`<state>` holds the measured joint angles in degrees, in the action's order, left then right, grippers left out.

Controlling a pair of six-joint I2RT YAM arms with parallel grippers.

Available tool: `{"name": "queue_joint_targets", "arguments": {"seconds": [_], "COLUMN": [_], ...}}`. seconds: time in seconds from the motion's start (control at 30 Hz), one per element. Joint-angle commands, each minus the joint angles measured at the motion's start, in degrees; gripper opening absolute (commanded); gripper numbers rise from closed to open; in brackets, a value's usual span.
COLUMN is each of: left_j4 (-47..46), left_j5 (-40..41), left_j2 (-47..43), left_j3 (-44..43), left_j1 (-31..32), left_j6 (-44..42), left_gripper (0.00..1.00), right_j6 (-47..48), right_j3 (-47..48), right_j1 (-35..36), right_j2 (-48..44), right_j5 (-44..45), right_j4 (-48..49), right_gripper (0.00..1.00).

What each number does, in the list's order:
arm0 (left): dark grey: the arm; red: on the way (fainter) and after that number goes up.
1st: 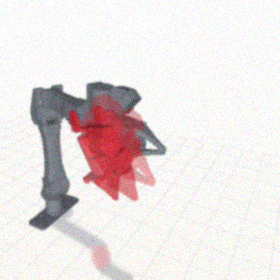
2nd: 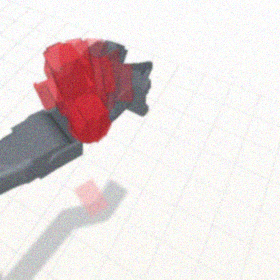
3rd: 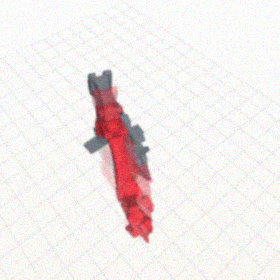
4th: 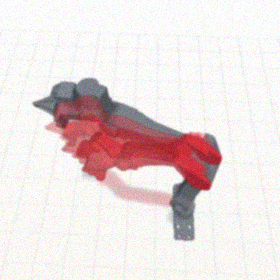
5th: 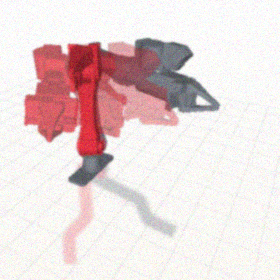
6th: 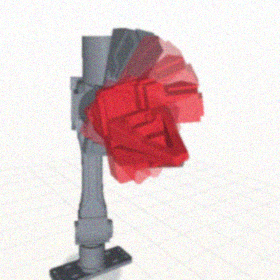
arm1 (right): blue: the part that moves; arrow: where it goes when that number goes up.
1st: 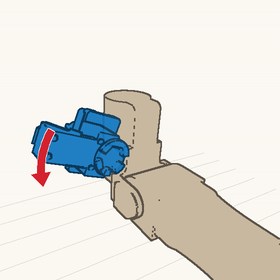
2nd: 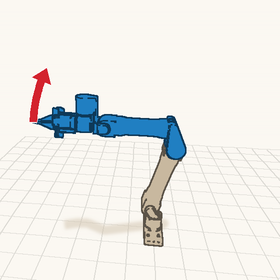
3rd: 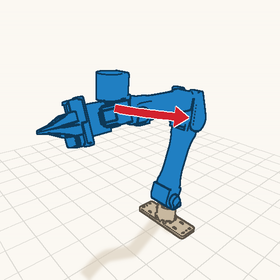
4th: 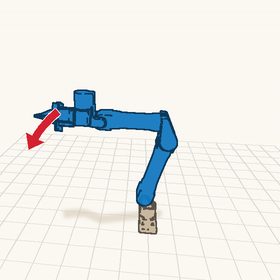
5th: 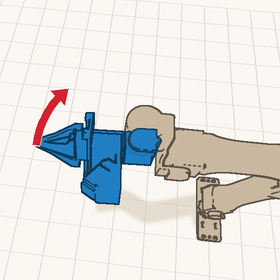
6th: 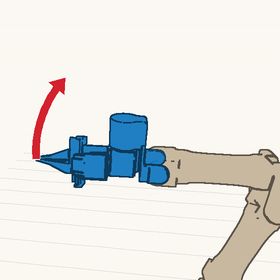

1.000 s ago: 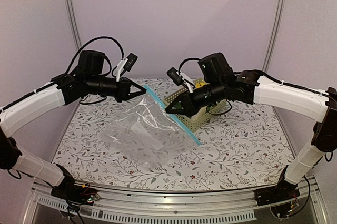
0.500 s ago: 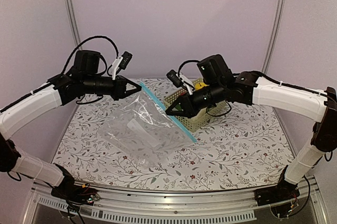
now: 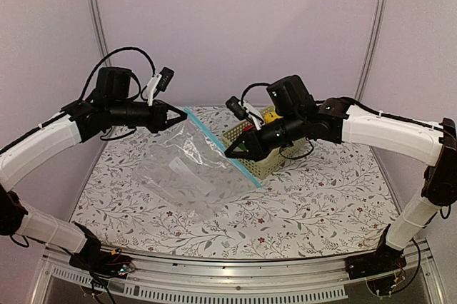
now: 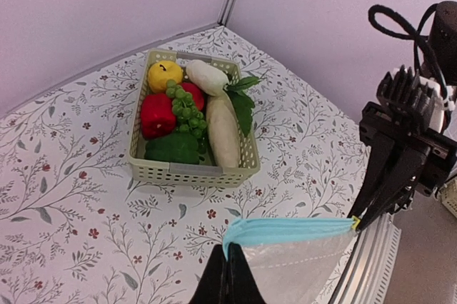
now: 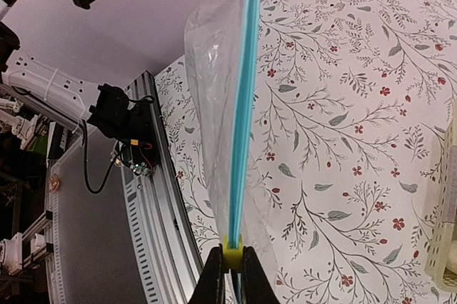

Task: Place the food in the zip-top bag and seal the zipper
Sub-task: Unzip the zipper from the zipper food storage bag.

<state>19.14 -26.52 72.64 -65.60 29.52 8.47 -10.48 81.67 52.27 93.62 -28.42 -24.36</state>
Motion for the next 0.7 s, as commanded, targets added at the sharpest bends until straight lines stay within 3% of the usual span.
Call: {"name": "queue_joint_targets", "arguments": {"seconds": [0.0, 0.67], "left_j4": [-1.6, -1.8], "left_j5": [4.0, 7.0], "left_j2": [-1.2, -2.8], "left_j3": [0.7, 1.3], "left_j1": [-2.4, -5.4], "left_j6": [0.4, 1.2], "left_gripper": [0.00, 0.00], "right_j6": [0.1, 0.3], "right_j3": [-1.5, -1.9], "right_j1": [0.8, 1.1], "right_j2": [0.7, 0.9], "right_j5": [0.0, 1.1], "right_j4": [-4.4, -5.5], "right_gripper": [0.00, 0.00]}}
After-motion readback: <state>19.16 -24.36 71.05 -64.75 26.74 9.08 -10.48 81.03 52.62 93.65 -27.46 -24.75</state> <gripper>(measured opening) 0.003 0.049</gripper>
